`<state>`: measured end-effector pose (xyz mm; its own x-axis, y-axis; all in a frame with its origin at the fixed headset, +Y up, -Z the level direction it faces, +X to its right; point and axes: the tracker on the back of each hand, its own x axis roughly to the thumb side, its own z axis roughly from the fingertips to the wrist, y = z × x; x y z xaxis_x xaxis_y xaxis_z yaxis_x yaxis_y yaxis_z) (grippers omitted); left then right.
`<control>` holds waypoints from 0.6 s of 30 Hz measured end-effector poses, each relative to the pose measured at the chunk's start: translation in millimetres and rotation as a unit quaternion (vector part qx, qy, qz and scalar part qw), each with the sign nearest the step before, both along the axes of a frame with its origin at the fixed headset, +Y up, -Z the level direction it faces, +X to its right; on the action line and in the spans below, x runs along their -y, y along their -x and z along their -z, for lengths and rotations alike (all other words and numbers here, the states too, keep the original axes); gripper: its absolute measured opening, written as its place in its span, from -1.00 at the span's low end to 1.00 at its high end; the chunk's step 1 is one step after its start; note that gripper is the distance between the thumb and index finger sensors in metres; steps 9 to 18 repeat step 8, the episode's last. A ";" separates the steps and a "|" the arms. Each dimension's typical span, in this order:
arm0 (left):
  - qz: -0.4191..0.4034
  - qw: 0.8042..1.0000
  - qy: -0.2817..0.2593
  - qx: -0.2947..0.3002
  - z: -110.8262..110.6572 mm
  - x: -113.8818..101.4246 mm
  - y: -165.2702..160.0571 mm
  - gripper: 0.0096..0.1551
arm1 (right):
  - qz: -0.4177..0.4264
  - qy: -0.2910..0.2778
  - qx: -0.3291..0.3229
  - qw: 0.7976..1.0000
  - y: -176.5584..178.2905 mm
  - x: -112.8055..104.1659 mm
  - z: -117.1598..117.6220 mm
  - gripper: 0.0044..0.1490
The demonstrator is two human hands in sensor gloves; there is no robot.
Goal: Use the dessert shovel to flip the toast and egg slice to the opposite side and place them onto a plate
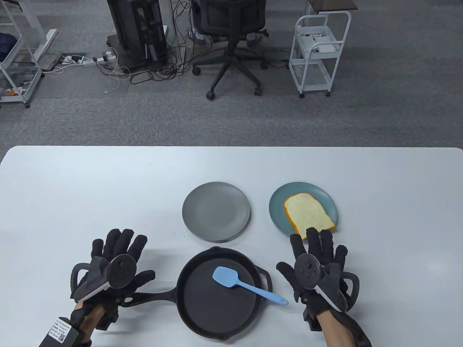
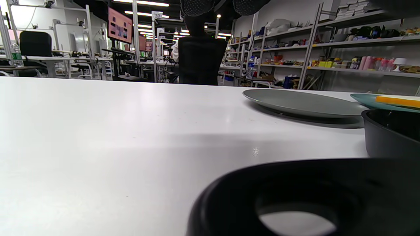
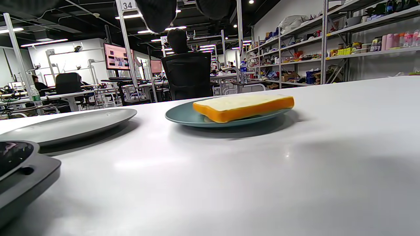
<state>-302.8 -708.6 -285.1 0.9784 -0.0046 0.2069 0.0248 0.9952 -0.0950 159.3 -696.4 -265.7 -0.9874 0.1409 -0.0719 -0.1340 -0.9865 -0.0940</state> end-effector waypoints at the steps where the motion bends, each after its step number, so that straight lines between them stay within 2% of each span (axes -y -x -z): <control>1: 0.001 1.000 0.000 0.000 0.0 -0.1 0.0 0.21 | -0.001 0.000 0.000 1.000 0.2 -0.2 0.0 0.13; 18: 0.005 1.000 0.003 0.001 0.1 0.5 -0.5 0.21 | 0.003 -0.002 -0.003 1.000 1.1 0.4 0.3 0.13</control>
